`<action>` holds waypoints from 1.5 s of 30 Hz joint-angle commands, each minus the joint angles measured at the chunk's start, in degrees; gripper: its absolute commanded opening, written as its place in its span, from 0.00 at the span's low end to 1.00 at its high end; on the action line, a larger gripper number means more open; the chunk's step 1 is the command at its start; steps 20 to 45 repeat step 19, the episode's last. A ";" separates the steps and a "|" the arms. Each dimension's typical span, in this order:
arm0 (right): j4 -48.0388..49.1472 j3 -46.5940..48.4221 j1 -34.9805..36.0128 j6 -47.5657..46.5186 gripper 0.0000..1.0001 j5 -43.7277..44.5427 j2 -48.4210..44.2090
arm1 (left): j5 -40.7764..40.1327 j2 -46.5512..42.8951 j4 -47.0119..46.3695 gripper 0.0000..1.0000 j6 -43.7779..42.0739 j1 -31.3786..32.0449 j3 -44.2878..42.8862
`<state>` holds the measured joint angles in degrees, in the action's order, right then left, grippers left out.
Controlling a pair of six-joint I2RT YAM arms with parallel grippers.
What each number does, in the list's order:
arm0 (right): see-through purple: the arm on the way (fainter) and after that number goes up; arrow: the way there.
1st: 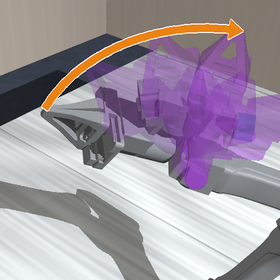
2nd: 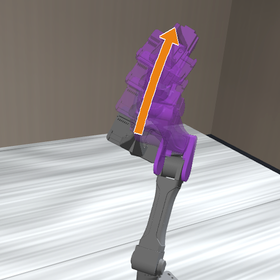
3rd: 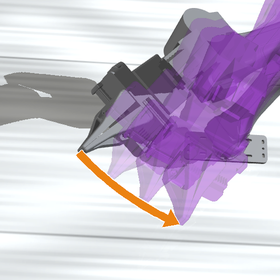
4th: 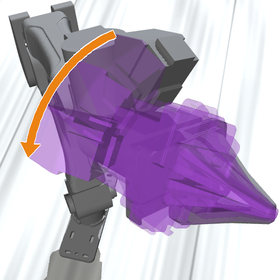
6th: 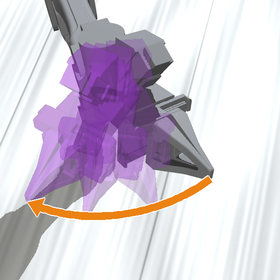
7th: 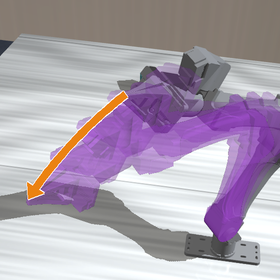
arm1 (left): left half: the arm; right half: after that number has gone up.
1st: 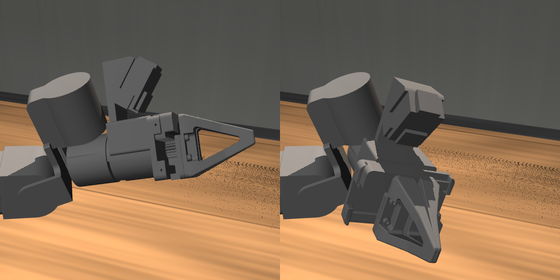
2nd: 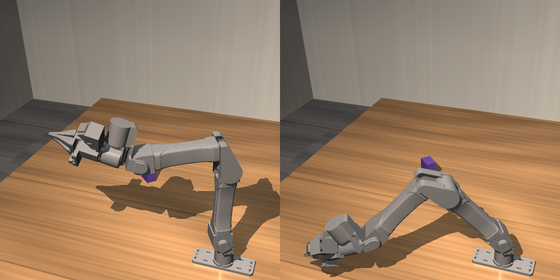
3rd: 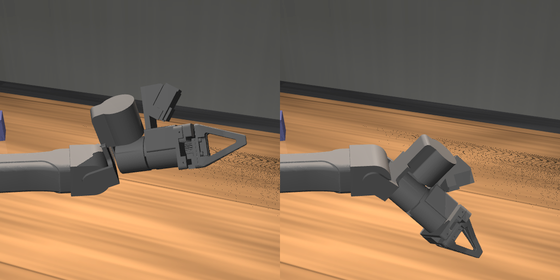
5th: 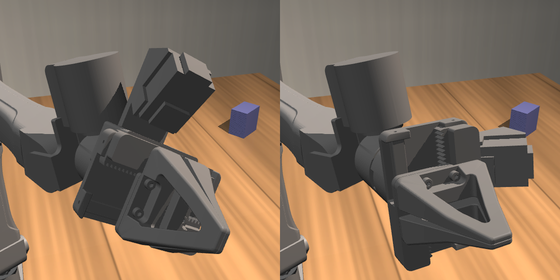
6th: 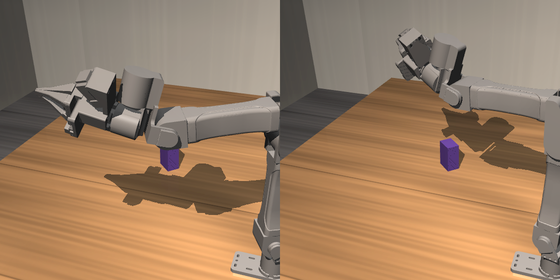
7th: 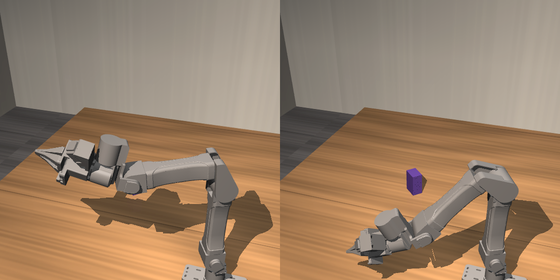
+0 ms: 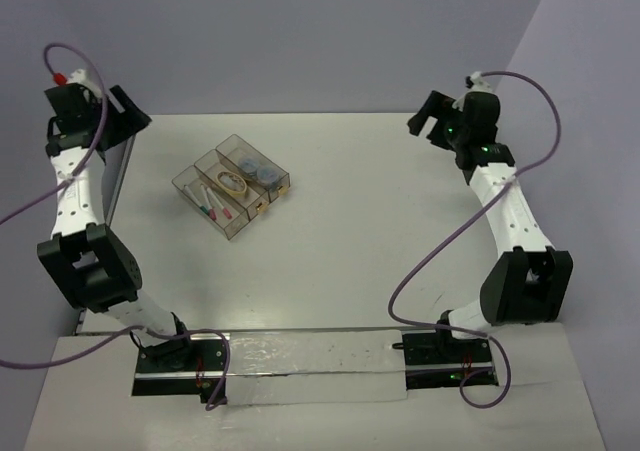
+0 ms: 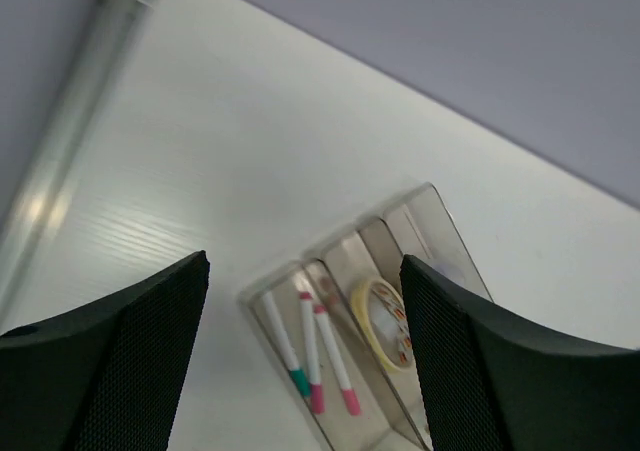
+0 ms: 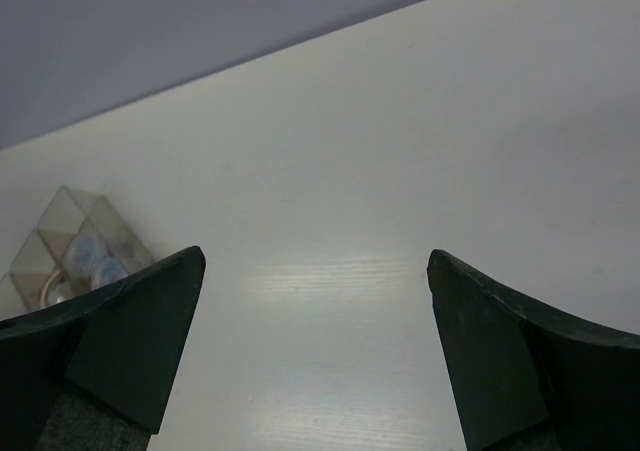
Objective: Sort the stationery into containers
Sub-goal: Reset both arms
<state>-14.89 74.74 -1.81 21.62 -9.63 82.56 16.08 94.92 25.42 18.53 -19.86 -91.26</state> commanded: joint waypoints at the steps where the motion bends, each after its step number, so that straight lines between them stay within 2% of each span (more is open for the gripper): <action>1: 2.08 -5.14 -5.85 0.03 1.00 4.55 -6.06 | -4.09 -2.17 0.94 0.84 -1.06 -6.39 1.26; 5: 1.50 -9.05 -7.42 -1.50 1.00 13.46 -11.35 | -5.08 -5.56 2.25 0.84 -2.43 -11.01 6.83; 9: -0.12 -12.22 -7.42 -0.26 1.00 17.76 -16.08 | -4.80 -11.40 1.89 0.84 -5.50 -13.27 14.07; 16: -2.30 -20.47 -7.42 4.21 1.00 12.30 -25.11 | -3.21 -21.30 3.71 0.84 -11.83 -13.71 25.01; 19: -0.30 -24.48 -7.42 5.04 1.00 6.02 -30.27 | -1.48 -24.83 4.50 0.84 -15.51 -13.62 27.40; 45: -0.30 -24.48 -7.42 5.04 1.00 6.02 -30.27 | -1.48 -24.83 4.50 0.84 -15.51 -13.62 27.40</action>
